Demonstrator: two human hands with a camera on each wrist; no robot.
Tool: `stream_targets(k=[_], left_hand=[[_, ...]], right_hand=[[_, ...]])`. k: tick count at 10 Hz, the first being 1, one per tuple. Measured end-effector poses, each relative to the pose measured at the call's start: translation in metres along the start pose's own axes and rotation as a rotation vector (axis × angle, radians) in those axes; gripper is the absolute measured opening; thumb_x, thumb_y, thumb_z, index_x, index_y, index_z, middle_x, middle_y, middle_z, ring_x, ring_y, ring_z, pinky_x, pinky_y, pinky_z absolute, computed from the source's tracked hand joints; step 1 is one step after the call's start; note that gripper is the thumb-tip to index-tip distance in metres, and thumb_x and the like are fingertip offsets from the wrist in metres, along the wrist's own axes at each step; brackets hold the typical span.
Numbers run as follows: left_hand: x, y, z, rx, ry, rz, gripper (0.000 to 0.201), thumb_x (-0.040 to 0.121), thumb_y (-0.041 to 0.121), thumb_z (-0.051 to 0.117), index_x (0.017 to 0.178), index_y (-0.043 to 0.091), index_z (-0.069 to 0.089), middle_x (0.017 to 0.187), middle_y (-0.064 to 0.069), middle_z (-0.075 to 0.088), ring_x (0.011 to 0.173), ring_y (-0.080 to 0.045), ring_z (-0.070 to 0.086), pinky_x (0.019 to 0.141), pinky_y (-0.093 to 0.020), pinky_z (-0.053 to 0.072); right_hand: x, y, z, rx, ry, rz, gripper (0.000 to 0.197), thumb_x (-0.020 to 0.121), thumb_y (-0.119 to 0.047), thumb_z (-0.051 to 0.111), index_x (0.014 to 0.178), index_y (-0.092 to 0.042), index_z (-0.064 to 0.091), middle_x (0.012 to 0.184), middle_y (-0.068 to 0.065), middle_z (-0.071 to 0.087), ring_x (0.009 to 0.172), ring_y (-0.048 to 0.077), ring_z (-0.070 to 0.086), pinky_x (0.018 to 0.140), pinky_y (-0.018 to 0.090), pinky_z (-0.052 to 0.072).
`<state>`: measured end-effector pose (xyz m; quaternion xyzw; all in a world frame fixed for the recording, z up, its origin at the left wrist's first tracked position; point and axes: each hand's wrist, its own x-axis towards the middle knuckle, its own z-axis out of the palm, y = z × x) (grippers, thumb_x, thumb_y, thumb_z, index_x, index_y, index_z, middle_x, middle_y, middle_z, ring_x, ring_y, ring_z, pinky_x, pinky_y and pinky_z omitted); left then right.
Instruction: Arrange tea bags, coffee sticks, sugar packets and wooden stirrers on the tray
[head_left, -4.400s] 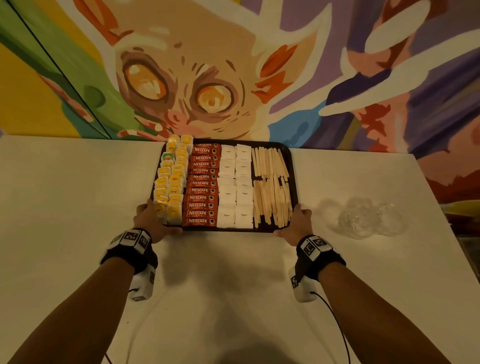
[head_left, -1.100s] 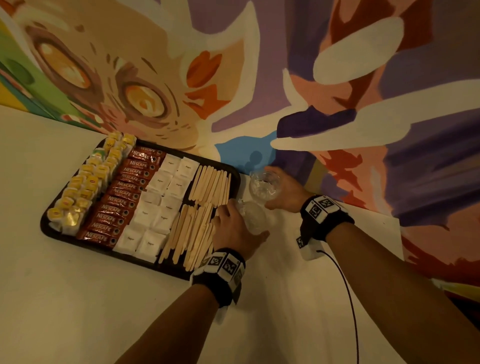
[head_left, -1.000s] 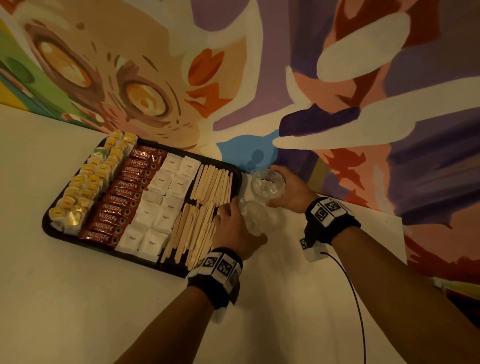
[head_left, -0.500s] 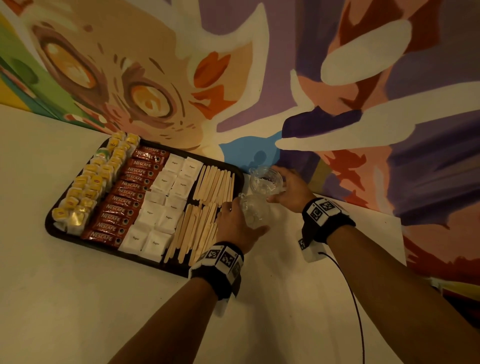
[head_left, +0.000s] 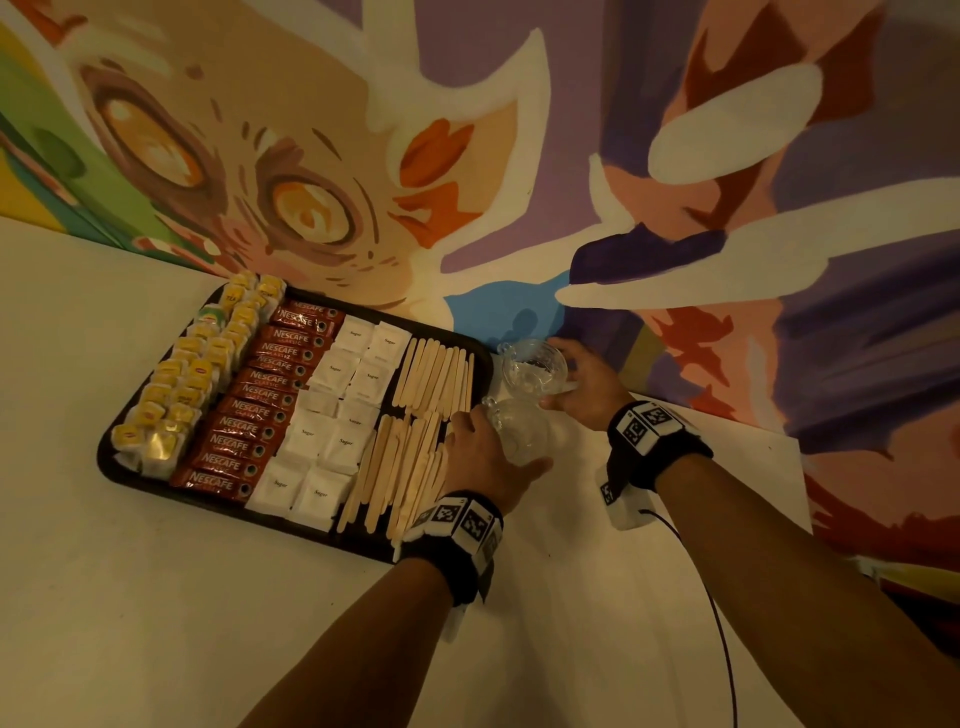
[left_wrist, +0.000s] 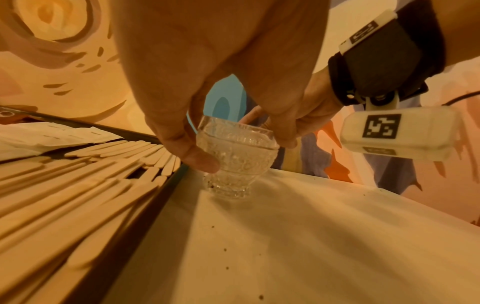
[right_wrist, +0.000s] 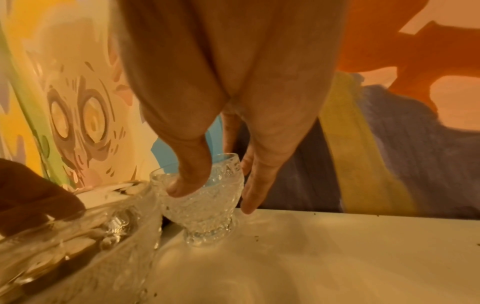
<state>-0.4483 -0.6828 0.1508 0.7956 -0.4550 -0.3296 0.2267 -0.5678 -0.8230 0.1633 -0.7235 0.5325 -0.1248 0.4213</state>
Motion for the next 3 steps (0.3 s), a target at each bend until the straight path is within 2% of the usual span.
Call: stream_targets(k=[1, 2, 3], left_hand=[[-0.003, 0.003, -0.006, 0.028, -0.022, -0.01, 0.103, 0.063, 0.059, 0.078, 0.142, 0.016, 0.028, 0.14, -0.006, 0.037, 0.132, -0.024, 0.031, 0.11, -0.04, 0.032], [-0.009, 0.007, -0.021, 0.013, -0.01, 0.017, 0.103, 0.065, 0.057, 0.079, 0.143, 0.013, 0.027, 0.142, -0.008, 0.035, 0.133, -0.026, 0.031, 0.111, -0.043, 0.033], [-0.02, 0.002, -0.037, -0.076, -0.001, -0.013, 0.099, 0.068, 0.057, 0.076, 0.144, 0.015, 0.028, 0.145, -0.006, 0.032, 0.136, -0.026, 0.031, 0.111, -0.045, 0.035]], right_hand=[[-0.003, -0.003, 0.0, 0.041, -0.011, 0.024, 0.087, 0.071, 0.002, 0.082, 0.145, -0.014, 0.038, 0.136, 0.003, 0.05, 0.116, 0.014, 0.05, 0.095, 0.027, 0.043], [-0.008, 0.006, 0.003, 0.131, 0.015, 0.053, 0.09, 0.072, 0.004, 0.081, 0.147, -0.02, 0.036, 0.138, 0.005, 0.048, 0.116, 0.022, 0.054, 0.097, 0.039, 0.051], [-0.027, 0.02, 0.004, 0.15, 0.117, 0.091, 0.078, 0.078, 0.0, 0.078, 0.144, -0.02, 0.041, 0.13, 0.002, 0.046, 0.108, 0.024, 0.056, 0.091, 0.036, 0.052]])
